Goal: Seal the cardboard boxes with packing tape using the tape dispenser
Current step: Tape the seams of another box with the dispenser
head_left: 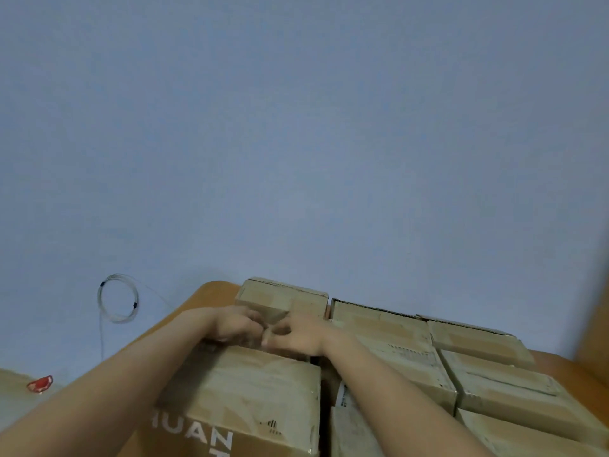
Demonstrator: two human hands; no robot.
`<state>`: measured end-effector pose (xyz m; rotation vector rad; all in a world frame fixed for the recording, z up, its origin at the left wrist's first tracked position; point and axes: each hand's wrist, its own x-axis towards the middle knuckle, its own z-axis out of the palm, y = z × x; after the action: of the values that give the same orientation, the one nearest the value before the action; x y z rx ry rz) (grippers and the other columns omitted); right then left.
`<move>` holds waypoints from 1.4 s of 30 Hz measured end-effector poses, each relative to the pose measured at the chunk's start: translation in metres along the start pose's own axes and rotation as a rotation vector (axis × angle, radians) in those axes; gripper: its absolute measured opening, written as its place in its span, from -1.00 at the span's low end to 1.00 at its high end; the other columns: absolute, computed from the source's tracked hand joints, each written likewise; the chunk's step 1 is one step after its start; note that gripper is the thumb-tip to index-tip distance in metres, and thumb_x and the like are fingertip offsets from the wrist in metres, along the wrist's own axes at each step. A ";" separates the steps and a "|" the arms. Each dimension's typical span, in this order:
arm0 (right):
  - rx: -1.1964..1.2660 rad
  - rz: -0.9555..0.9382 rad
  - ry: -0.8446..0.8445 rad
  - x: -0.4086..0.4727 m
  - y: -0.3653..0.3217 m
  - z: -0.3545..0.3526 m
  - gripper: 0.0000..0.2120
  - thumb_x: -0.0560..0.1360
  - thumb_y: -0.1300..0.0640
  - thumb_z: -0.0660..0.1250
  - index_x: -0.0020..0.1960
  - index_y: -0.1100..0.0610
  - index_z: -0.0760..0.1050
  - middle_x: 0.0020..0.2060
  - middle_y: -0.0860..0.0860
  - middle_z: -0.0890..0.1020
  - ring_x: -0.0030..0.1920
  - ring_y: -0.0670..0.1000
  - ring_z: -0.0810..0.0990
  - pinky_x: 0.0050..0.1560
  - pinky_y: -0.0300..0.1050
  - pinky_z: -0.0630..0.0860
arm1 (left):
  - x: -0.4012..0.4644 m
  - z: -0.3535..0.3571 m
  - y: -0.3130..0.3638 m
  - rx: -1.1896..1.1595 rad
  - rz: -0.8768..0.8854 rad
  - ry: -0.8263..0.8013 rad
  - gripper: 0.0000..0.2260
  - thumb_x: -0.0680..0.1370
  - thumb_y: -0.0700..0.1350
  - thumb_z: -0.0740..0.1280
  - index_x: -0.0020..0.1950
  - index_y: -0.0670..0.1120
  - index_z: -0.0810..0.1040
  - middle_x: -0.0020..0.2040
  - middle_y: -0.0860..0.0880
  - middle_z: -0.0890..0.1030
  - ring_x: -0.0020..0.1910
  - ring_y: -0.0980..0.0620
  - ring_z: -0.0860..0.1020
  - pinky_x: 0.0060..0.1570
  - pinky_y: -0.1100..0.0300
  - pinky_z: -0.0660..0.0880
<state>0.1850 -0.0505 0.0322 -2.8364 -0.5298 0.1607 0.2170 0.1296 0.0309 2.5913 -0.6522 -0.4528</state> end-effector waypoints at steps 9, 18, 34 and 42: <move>-0.241 0.106 0.250 0.029 0.028 -0.044 -0.39 0.53 -0.08 0.25 0.50 0.09 0.19 0.44 0.07 0.27 0.44 0.07 0.19 0.34 0.04 0.29 | 0.042 -0.035 0.017 0.291 -0.018 0.439 -0.46 0.54 0.02 0.31 0.48 -0.05 0.26 0.45 -0.05 0.30 0.40 -0.04 0.29 0.30 0.04 0.33; -0.346 0.195 0.106 0.070 0.052 -0.012 -0.25 0.38 -0.16 0.45 0.41 0.16 0.25 0.34 0.09 0.38 0.36 0.16 0.30 0.31 0.12 0.32 | 0.096 -0.019 -0.004 0.382 -0.119 0.166 -0.21 0.44 0.12 0.41 0.55 0.07 0.07 0.52 -0.03 0.15 0.48 -0.12 0.12 0.44 -0.05 0.19; -0.403 0.097 0.475 0.031 0.009 -0.063 -0.40 0.47 0.02 0.39 0.41 0.15 0.25 0.40 0.08 0.30 0.39 0.15 0.24 0.25 0.06 0.32 | 0.028 -0.055 0.036 0.592 -0.084 0.635 -0.51 0.46 0.03 0.37 0.33 -0.01 0.31 0.29 -0.01 0.41 0.30 -0.12 0.31 -0.04 0.05 0.42; -0.466 0.103 0.600 -0.070 -0.048 -0.143 -0.44 0.41 -0.06 0.42 0.31 0.14 0.37 0.28 0.07 0.28 0.29 0.13 0.25 0.07 0.02 0.33 | -0.082 -0.098 0.112 0.596 0.001 0.727 -0.36 0.43 0.22 0.37 0.44 0.07 0.27 0.36 0.03 0.42 0.32 -0.10 0.30 0.08 0.02 0.38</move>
<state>0.1255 -0.0645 0.1867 -3.1154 -0.3105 -0.8750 0.1464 0.1136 0.1848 2.9786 -0.5698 0.7801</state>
